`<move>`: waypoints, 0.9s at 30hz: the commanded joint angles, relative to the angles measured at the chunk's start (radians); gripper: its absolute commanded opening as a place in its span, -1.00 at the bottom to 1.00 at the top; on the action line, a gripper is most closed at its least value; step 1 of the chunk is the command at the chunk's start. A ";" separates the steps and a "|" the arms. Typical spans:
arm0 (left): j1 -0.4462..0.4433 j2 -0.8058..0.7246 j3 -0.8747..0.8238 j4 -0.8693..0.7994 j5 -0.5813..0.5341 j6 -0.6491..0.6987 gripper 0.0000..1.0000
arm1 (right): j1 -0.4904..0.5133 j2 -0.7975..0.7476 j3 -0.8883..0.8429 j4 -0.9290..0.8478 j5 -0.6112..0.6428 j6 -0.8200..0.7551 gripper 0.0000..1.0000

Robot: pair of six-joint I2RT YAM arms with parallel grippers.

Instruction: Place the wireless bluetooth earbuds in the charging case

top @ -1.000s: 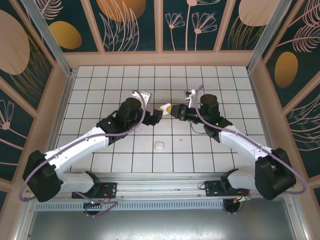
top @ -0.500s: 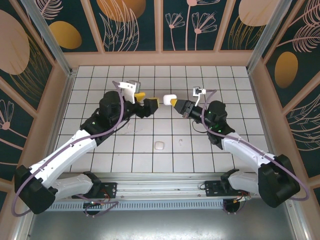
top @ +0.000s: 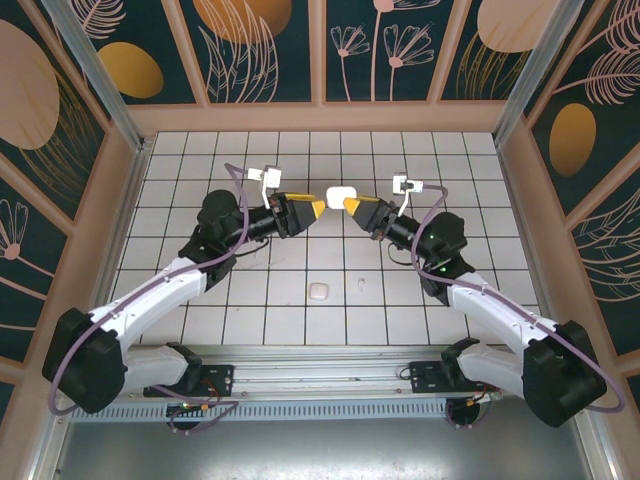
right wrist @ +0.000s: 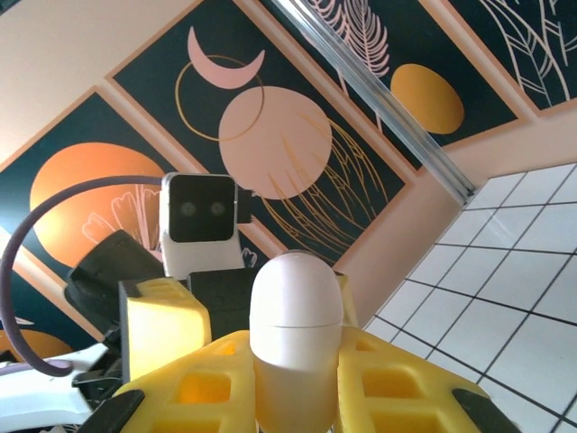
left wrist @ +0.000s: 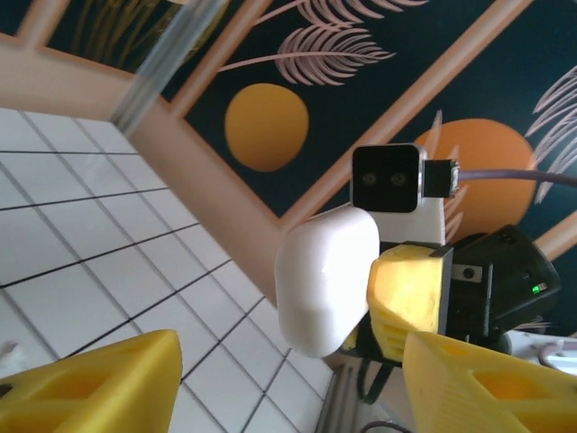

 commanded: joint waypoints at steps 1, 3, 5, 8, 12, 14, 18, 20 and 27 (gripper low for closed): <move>0.002 0.024 -0.001 0.197 0.088 -0.098 0.15 | 0.017 -0.008 0.012 0.093 -0.040 0.016 -0.87; 0.002 0.033 -0.002 0.211 0.092 -0.100 0.09 | 0.022 0.000 0.023 0.090 -0.046 0.007 -0.87; 0.002 0.042 0.003 0.222 0.102 -0.099 0.04 | 0.022 0.009 0.031 0.083 -0.049 -0.004 -0.87; 0.003 0.053 0.007 0.233 0.117 -0.100 -0.01 | 0.048 0.023 0.036 0.089 -0.045 -0.003 -0.87; 0.002 0.051 -0.004 0.233 0.123 -0.093 -0.12 | 0.059 0.026 0.039 0.087 -0.018 -0.006 -0.88; 0.002 0.056 -0.010 0.242 0.131 -0.100 -0.19 | 0.058 0.029 0.037 0.085 -0.009 -0.009 -0.88; 0.002 0.068 -0.013 0.271 0.149 -0.124 -0.14 | 0.063 0.034 0.030 0.109 0.002 -0.002 -0.89; 0.002 0.071 -0.015 0.280 0.150 -0.129 -0.12 | 0.067 0.036 0.035 0.107 0.005 -0.005 -0.89; 0.001 0.075 -0.018 0.280 0.155 -0.135 -0.06 | 0.071 0.038 0.039 0.093 0.012 -0.010 -0.91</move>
